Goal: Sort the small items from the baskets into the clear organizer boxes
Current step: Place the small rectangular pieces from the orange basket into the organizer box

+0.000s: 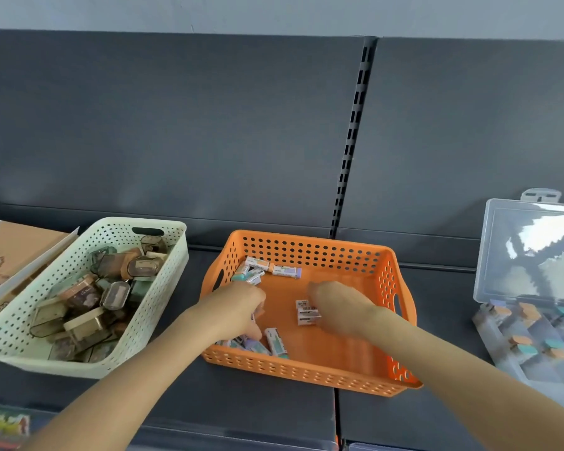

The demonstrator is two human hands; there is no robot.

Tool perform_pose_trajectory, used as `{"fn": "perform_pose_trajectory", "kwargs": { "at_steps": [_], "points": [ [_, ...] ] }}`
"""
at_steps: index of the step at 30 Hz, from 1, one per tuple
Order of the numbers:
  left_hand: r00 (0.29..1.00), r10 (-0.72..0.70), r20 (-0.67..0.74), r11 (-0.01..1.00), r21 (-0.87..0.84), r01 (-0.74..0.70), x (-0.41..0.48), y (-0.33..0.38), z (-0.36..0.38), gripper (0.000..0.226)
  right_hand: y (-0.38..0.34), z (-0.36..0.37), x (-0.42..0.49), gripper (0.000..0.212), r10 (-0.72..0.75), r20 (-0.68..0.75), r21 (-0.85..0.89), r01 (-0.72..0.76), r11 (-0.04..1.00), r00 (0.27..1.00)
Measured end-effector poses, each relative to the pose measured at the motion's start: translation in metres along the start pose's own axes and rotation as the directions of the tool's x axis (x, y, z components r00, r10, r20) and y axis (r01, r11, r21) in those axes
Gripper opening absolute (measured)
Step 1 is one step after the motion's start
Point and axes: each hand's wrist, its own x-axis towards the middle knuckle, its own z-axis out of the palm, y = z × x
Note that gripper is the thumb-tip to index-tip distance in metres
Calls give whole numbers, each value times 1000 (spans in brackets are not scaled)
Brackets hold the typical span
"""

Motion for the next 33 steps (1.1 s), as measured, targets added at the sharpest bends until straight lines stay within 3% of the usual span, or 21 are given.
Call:
{"fn": "perform_pose_trajectory", "kwargs": {
  "at_steps": [5,9,17,25,33],
  "points": [
    [998,11,68,988,-152,-1,2,3,3,50,7,-1,-6,23,-18,-27,26,19,999,999],
    [999,-20,49,980,-196,30,2,5,0,42,11,-5,-8,22,-44,-77,101,52,994,996],
    [983,55,175,976,-216,-16,-2,1,-1,31,17,-5,-14,25,-95,-116,137,110,984,989],
    [998,52,-44,897,-437,-66,1,11,2,15,22,-5,-21,25,-116,-120,159,135,978,986],
    [987,145,68,965,-229,-126,1,18,11,29,28,-9,-26,22,-114,-146,162,138,977,983]
  ]
}}
